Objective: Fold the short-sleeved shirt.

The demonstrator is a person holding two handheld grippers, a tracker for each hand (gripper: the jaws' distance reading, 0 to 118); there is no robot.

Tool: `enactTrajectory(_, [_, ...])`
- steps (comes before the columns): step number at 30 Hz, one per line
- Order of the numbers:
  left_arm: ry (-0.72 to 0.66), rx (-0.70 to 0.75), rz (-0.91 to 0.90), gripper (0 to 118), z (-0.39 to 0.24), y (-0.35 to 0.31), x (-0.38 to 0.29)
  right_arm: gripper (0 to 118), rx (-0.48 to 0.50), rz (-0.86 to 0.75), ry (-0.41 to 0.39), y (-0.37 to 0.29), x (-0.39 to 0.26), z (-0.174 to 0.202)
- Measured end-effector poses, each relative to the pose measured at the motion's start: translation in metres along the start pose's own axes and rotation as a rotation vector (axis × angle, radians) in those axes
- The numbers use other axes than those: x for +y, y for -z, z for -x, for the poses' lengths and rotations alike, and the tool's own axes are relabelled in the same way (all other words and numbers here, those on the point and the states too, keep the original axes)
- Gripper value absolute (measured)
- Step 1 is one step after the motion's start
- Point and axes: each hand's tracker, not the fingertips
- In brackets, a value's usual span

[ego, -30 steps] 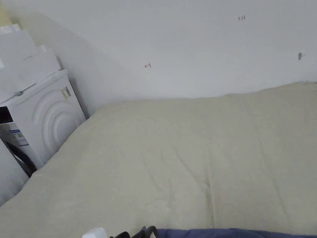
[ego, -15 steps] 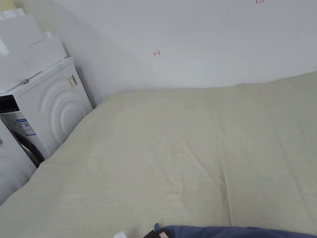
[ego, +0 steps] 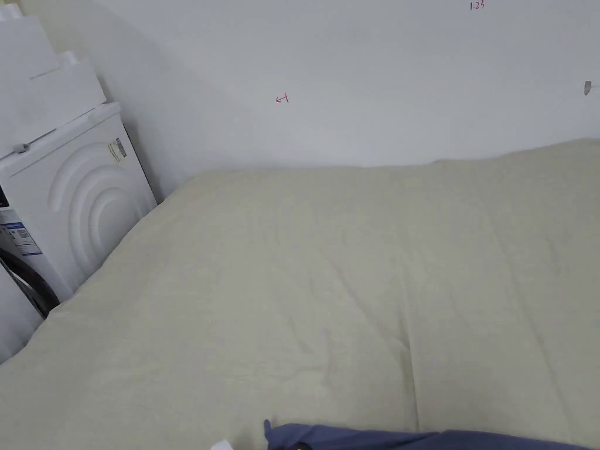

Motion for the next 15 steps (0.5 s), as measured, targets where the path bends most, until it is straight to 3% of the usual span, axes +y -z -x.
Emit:
enactTrajectory(2, [-0.027, 0.009, -0.004, 10, 0.004, -0.019, 0.012, 2, 0.003, -0.005, 0.005, -0.001, 0.000, -0.001])
enactTrajectory(7, [0.134, 0.194, -0.073, 10, -0.010, -0.074, 0.047, 2, 0.016, -0.008, 0.033, 0.003, -0.003, -0.007])
enactTrajectory(9, [0.273, 0.247, -0.091, 10, -0.035, -0.082, 0.047, 2, 0.020, -0.006, 0.046, 0.006, -0.005, -0.009])
enactTrajectory(15, [0.497, 0.215, -0.068, 11, -0.146, -0.039, -0.021, 2, 0.030, -0.002, 0.078, 0.005, -0.010, -0.015])
